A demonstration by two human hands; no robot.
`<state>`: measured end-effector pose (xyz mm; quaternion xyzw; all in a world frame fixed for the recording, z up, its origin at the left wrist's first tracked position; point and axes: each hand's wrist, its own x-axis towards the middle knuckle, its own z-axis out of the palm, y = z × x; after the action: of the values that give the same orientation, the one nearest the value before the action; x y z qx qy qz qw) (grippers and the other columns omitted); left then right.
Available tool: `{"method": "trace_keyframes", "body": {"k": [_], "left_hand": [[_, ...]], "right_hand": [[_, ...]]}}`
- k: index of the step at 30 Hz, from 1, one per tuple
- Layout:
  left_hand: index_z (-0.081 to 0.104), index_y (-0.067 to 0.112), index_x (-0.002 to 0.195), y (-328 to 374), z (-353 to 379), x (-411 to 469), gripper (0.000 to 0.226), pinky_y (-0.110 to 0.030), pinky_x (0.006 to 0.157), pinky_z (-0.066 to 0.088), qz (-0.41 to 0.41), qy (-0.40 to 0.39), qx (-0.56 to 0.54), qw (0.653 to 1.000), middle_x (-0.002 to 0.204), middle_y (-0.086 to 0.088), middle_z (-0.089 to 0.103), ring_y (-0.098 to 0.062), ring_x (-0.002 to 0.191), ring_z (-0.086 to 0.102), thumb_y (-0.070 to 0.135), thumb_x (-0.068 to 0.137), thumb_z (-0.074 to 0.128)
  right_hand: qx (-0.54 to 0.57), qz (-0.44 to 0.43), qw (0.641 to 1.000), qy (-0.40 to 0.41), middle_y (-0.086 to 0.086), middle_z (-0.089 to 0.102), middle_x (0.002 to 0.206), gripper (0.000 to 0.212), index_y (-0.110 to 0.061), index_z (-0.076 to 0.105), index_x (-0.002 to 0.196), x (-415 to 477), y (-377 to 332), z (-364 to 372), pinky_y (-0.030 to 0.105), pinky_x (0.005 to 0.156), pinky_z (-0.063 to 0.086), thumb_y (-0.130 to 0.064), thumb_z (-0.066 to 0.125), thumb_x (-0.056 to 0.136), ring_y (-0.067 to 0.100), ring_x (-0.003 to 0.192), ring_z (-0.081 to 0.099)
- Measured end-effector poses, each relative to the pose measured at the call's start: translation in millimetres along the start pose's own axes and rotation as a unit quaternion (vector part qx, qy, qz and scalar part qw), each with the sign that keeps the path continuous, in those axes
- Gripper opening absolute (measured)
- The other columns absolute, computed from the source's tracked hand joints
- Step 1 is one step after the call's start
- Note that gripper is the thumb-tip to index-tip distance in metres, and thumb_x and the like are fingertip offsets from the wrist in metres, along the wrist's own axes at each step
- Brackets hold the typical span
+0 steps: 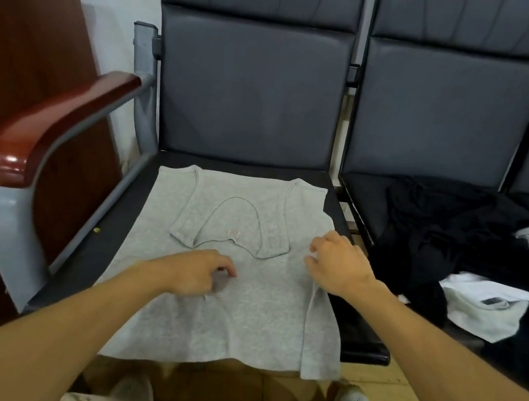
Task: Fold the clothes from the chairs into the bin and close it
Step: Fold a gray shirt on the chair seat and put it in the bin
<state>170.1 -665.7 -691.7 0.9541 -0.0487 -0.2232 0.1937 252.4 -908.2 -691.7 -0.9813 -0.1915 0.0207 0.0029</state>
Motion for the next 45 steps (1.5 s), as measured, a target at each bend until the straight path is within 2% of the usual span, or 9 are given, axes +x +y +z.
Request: {"method": "trace_keyframes", "body": {"k": [7,12,15,25,29,31,35,41,45], "left_hand": [[0.05,0.018,0.123,38,12,-1,0.031,-0.028,0.082,0.038,0.021,0.104,0.171,0.98,0.129,-0.001,0.049,-0.021,0.109,0.052,0.013,0.093,0.046],[0.021,0.031,0.151,49,26,3,0.059,-0.041,0.112,0.028,0.045,0.03,0.131,0.99,0.156,0.006,0.021,-0.019,0.14,0.027,0.054,0.099,0.036],[0.012,0.034,0.154,37,26,2,0.065,-0.043,0.118,0.019,0.037,-0.018,0.132,0.99,0.161,0.008,0.011,-0.02,0.146,0.014,0.058,0.098,0.034],[0.019,0.033,0.152,9,15,-8,0.062,-0.04,0.116,0.024,-0.004,-0.013,0.085,0.996,0.158,0.004,0.019,-0.02,0.143,0.025,0.044,0.098,0.048],[0.027,0.028,0.149,21,19,-8,0.061,-0.039,0.114,0.027,0.043,0.036,0.119,0.991,0.151,0.006,0.024,-0.018,0.137,0.028,0.043,0.096,0.051],[0.037,0.027,0.143,26,19,-12,0.054,-0.035,0.111,0.029,0.078,0.065,0.118,0.988,0.139,0.006,0.03,-0.014,0.128,0.031,0.04,0.094,0.056],[0.048,0.027,0.129,21,21,-20,0.04,-0.03,0.104,0.034,0.115,0.091,0.09,0.985,0.123,0.007,0.037,-0.009,0.115,0.035,0.038,0.092,0.06],[0.033,0.034,0.142,4,25,-28,0.057,-0.035,0.11,0.032,0.116,0.056,0.133,0.983,0.137,0.006,0.03,-0.012,0.126,0.03,0.04,0.092,0.06],[0.029,0.035,0.145,4,26,-31,0.059,-0.036,0.112,0.031,0.118,0.048,0.141,0.982,0.141,0.006,0.027,-0.013,0.129,0.029,0.039,0.093,0.058]], "right_hand": [[-0.006,-0.029,0.993,-0.118,0.004,0.032,0.152,0.05,-0.029,0.036,0.145,-8,1,7,0.051,0.114,0.012,-0.044,0.042,0.098,0.026,0.139,0.029],[0.001,-0.034,0.99,-0.135,-0.003,0.033,0.153,0.049,-0.031,0.038,0.145,-14,15,-2,0.058,0.115,-0.006,-0.045,0.045,0.098,0.021,0.144,0.023],[-0.058,-0.05,0.987,-0.139,-0.012,0.025,0.157,0.051,-0.037,0.032,0.148,-16,30,-7,0.06,0.112,-0.012,-0.051,0.039,0.099,0.021,0.149,0.01],[-0.051,-0.065,0.994,-0.077,-0.011,0.038,0.149,0.037,-0.041,0.052,0.133,-14,38,-5,0.06,0.112,-0.009,-0.04,0.032,0.102,0.022,0.145,0.022],[0.024,-0.118,0.993,-0.003,-0.004,0.054,0.127,0.028,-0.028,0.065,0.115,-16,16,-6,0.047,0.111,0.02,-0.035,0.043,0.099,0.019,0.124,0.044],[0.092,-0.199,0.975,-0.04,-0.003,0.056,0.12,0.023,-0.022,0.065,0.112,-24,0,-8,0.034,0.102,0.037,-0.032,0.054,0.096,0.016,0.115,0.05],[0.108,-0.321,0.936,-0.098,-0.007,0.06,0.104,0.018,-0.02,0.067,0.103,-40,-22,-3,0.023,0.086,0.045,-0.033,0.064,0.091,0.007,0.095,0.054],[0.078,-0.239,0.957,-0.144,0.009,0.063,0.085,0.038,-0.017,0.059,0.066,-43,-7,-15,0.024,0.066,0.041,-0.048,0.062,0.089,0.016,0.072,0.054],[-0.028,-0.183,0.969,-0.162,-0.002,0.054,0.067,0.046,-0.021,0.047,0.054,-52,7,-23,0.029,0.07,0.031,-0.05,0.067,0.083,0.011,0.063,0.046]]}}
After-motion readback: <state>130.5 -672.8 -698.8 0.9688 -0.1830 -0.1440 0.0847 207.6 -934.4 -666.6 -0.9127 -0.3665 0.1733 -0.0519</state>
